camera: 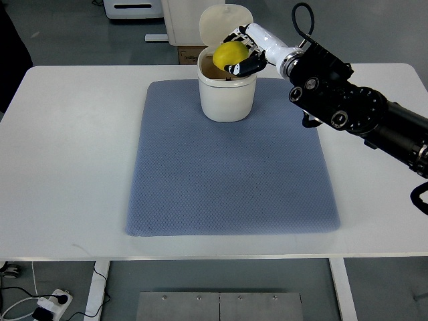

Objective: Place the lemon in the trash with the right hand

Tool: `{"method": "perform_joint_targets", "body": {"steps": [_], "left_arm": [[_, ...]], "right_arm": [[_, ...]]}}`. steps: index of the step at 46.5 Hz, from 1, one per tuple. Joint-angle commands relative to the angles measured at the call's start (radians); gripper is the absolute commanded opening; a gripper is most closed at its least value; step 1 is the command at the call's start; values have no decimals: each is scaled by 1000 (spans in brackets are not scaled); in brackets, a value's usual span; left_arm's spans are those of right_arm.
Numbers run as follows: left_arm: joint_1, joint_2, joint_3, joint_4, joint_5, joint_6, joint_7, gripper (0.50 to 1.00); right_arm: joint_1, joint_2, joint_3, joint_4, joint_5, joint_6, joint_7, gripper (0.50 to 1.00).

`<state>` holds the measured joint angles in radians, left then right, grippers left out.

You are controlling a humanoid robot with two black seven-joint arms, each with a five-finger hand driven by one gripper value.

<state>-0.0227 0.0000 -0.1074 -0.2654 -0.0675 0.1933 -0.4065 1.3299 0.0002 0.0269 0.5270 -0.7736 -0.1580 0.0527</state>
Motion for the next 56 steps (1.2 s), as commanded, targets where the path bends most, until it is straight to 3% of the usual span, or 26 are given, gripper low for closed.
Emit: {"method": "perform_joint_targets", "body": {"steps": [1,8,14,30,37,56], "left_arm": [[0,0,0,0,0,0,0,1000],[0,0,0,0,0,0,0,1000],[0,0,0,0,0,0,0,1000],[0,0,0,0,0,0,0,1000],[0,0,0,0,0,0,0,1000],[1,0,0,0,0,0,0,1000]], "right_arm": [[-3,0,1,1,1,0,1,790],[-5,0,1,2,14,2,1,939],[-5,0,1,4,30,2,-1,977],[-2,-26,1,31,31,28,-1,985],[2,-89,2,83,39,78,-2,985],[-5,-299,48,257,138,101,-17,985]]}}
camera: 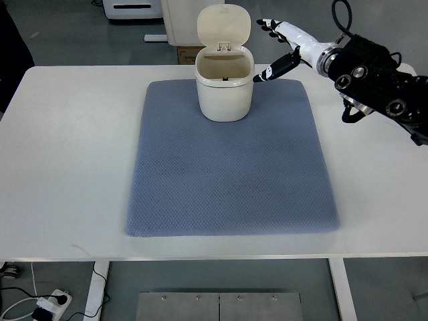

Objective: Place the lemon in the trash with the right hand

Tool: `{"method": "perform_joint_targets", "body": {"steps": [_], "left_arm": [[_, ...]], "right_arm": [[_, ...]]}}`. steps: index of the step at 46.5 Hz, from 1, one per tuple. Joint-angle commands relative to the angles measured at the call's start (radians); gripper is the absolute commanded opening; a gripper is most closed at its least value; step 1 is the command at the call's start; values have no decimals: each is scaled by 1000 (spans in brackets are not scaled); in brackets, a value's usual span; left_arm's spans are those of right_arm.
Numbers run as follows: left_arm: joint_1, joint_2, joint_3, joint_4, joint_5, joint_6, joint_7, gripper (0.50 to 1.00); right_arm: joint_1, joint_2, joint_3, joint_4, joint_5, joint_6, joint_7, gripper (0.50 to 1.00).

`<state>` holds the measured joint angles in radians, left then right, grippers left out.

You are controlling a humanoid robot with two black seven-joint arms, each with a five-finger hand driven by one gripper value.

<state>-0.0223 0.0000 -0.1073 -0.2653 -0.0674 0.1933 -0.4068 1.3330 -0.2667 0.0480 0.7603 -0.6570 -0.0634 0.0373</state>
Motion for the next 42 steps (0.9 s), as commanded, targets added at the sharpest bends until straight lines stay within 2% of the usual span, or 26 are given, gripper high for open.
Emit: {"method": "perform_joint_targets", "body": {"steps": [1,10,11,19,25,42], "left_arm": [[-1,0,0,0,0,0,0,1000],[1,0,0,0,0,0,0,1000],[1,0,0,0,0,0,0,1000],[-1,0,0,0,0,0,0,1000],[1,0,0,0,0,0,0,1000],[1,0,0,0,0,0,0,1000]], "right_arm": [[-9,-43,41,31,29,7,-4,985],[-92,-98,202,50,85,8,-34,985],[-139,-103,296,48,88,10,-46,985],[-248,-115,552,50,88,31,-94,985],[-328,-109,717,53,88,30,-99,983],[-425,-106,877,62,88,30,-105,985]]}}
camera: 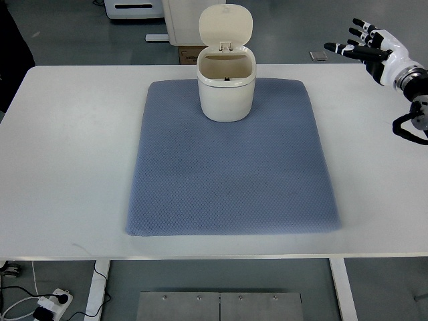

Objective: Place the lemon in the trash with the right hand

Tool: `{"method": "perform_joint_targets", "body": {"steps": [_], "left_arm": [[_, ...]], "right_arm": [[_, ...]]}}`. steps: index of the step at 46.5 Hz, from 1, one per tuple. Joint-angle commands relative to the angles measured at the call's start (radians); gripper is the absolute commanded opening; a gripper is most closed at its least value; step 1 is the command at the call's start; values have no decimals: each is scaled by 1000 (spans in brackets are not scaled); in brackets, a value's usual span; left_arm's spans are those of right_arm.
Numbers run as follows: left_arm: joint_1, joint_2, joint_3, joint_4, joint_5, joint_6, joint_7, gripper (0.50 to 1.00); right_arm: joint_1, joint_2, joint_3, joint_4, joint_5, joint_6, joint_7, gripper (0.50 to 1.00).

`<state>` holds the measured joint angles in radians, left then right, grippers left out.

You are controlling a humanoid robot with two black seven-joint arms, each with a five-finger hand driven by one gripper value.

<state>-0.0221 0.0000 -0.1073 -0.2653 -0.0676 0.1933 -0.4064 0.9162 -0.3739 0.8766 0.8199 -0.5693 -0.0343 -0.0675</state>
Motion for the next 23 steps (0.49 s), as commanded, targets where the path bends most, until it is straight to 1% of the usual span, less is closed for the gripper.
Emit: {"method": "perform_joint_targets", "body": {"steps": [1,16,23], "left_arm": [[1,0,0,0,0,0,0,1000],[-1,0,0,0,0,0,0,1000],[-1,0,0,0,0,0,0,1000]], "right_arm": [[-11,1,54,2,0,1,0,985],[-54,1,148,2,2,-3,-5,985],[-89,27,205,2,2,-9,0,993]]}}
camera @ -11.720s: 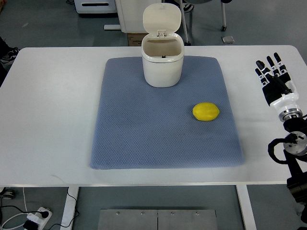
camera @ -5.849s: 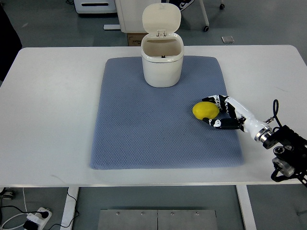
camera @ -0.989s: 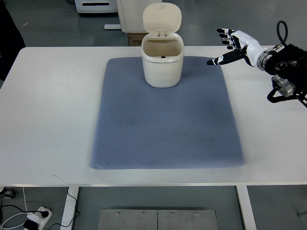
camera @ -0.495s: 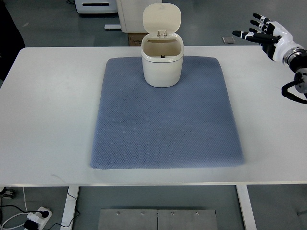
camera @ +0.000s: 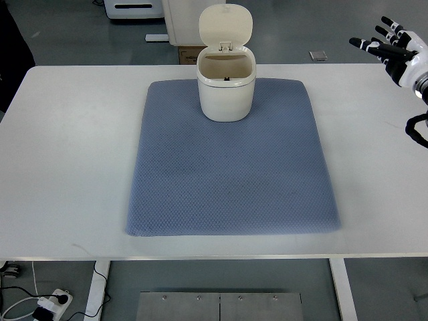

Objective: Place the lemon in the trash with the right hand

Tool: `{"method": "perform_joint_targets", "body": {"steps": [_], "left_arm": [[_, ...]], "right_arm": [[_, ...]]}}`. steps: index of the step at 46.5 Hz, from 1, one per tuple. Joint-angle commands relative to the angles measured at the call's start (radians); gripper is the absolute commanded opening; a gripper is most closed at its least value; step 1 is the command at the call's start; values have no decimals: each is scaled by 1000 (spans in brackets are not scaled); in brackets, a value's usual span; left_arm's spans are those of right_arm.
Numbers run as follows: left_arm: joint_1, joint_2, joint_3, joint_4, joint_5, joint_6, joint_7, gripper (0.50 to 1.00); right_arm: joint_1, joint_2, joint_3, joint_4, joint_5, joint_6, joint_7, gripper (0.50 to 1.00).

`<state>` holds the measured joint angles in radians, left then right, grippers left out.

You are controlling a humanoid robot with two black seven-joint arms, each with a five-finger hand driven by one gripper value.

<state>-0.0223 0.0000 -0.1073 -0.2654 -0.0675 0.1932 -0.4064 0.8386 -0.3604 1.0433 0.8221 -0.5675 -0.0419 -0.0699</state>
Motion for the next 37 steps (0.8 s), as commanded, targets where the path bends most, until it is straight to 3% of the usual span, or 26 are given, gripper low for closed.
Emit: {"method": "perform_joint_targets", "body": {"steps": [1,37], "left_arm": [[-1,0,0,0,0,0,0,1000],[-1,0,0,0,0,0,0,1000]], "right_arm": [[-16,20,47,0,0,-1,2,995],[-128,129,198,3,0,5,9,1000]]}}
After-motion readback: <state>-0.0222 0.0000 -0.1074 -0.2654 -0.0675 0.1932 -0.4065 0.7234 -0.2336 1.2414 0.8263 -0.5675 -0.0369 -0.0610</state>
